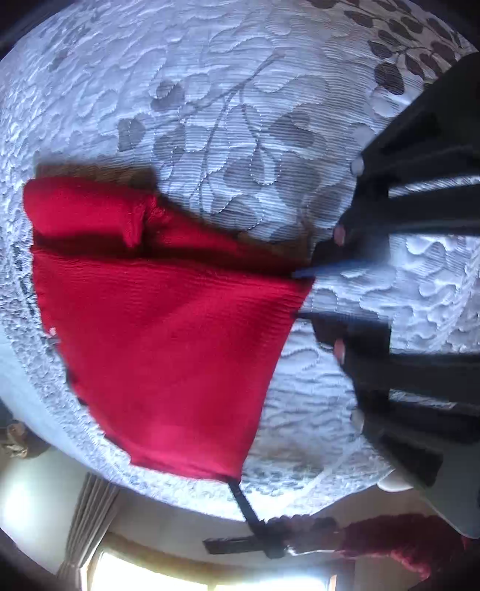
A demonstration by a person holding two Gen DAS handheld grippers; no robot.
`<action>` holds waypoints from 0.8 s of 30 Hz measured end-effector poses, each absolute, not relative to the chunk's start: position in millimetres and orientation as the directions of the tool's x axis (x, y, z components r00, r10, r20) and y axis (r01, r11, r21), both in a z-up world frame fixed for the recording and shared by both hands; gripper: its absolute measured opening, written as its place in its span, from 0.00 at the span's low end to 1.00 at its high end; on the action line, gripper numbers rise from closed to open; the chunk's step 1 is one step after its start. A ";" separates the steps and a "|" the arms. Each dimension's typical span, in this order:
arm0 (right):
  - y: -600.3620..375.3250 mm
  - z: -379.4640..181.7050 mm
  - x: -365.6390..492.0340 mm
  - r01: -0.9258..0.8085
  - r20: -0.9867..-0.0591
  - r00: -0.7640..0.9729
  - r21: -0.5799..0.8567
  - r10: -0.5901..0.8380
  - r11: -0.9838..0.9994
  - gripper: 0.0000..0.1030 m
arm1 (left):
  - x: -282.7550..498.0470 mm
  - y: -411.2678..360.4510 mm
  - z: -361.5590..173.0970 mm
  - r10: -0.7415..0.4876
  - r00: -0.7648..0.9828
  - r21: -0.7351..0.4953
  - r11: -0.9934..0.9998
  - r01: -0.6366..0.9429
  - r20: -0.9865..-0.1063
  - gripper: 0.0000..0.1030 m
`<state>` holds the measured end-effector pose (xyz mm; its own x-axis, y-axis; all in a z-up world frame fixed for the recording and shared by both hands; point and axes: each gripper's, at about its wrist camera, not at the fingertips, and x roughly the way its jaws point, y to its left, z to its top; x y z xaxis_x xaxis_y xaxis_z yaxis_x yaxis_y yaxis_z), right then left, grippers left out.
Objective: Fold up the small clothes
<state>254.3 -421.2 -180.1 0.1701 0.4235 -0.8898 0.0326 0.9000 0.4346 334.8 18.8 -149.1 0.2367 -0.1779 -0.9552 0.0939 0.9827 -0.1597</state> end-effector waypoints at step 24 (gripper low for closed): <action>-431.5 -208.5 275.0 0.176 -0.783 0.208 0.620 0.586 0.765 0.09 | 349.0 35.0 -166.4 -0.317 0.221 -0.351 0.926 -0.137 -0.922 0.13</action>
<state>275.0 -431.5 -208.5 0.2078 0.5865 -0.7829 0.1759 0.7649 0.6197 349.0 35.0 -166.4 0.2213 -0.3169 -0.9223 -0.1374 0.9262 -0.3512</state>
